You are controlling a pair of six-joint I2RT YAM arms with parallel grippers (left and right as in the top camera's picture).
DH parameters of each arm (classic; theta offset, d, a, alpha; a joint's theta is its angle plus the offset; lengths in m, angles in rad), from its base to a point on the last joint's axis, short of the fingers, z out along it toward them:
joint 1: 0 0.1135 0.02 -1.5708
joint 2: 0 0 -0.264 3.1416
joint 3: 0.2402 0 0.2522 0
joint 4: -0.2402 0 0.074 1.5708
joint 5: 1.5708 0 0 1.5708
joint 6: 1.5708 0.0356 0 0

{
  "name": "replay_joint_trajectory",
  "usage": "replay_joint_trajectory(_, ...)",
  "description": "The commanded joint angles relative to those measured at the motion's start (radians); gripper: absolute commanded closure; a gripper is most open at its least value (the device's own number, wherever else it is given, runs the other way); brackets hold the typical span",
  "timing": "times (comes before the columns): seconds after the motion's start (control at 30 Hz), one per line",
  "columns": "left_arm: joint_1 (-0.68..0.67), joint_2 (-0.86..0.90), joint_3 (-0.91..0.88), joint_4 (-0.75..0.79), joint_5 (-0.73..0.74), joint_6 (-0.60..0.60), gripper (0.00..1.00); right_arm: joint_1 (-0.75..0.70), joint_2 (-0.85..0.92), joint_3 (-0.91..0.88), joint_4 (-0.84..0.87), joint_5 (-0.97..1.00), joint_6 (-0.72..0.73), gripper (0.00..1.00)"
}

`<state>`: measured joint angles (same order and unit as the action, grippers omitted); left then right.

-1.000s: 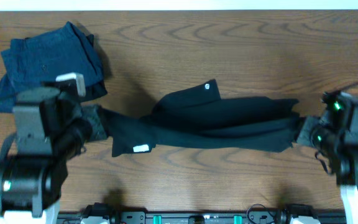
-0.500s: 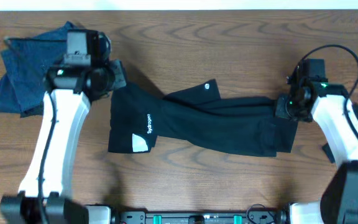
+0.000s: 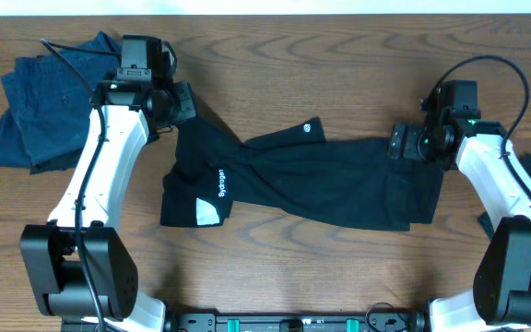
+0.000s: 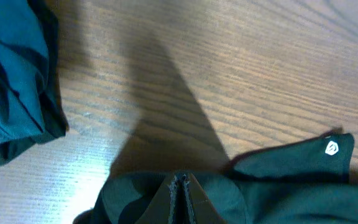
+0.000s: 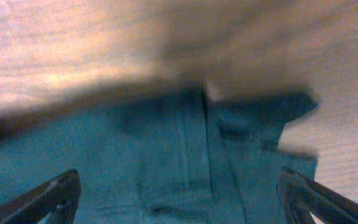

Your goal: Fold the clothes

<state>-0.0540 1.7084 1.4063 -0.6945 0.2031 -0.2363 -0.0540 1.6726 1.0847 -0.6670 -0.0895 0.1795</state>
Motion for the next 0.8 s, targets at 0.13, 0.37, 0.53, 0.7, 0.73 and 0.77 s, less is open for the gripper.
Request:
replay_joint_trajectory(0.13,0.002,0.000,0.003,-0.056,-0.002,-0.005,0.94,0.010,0.000,0.009,-0.159,-0.061,0.022,0.13)
replay_joint_trajectory(0.37,0.002,0.000,0.003,-0.071,-0.002,-0.009,0.94,0.041,0.003,0.005,-0.132,-0.060,0.027,0.51)
replay_joint_trajectory(0.53,0.002,0.000,0.003,-0.083,-0.002,-0.012,0.94,0.066,0.013,-0.005,-0.101,-0.031,0.049,0.49)
replay_joint_trajectory(0.7,0.002,0.000,0.003,-0.083,-0.002,-0.012,0.94,0.076,0.039,-0.023,-0.069,-0.029,0.053,0.49)
replay_joint_trajectory(0.73,0.002,0.000,0.003,-0.083,-0.002,-0.012,0.94,0.076,0.047,-0.026,-0.065,-0.026,0.054,0.49)
replay_joint_trajectory(0.77,0.002,0.000,0.003,-0.083,-0.002,-0.012,0.94,0.076,0.056,-0.030,-0.060,-0.023,0.060,0.49)
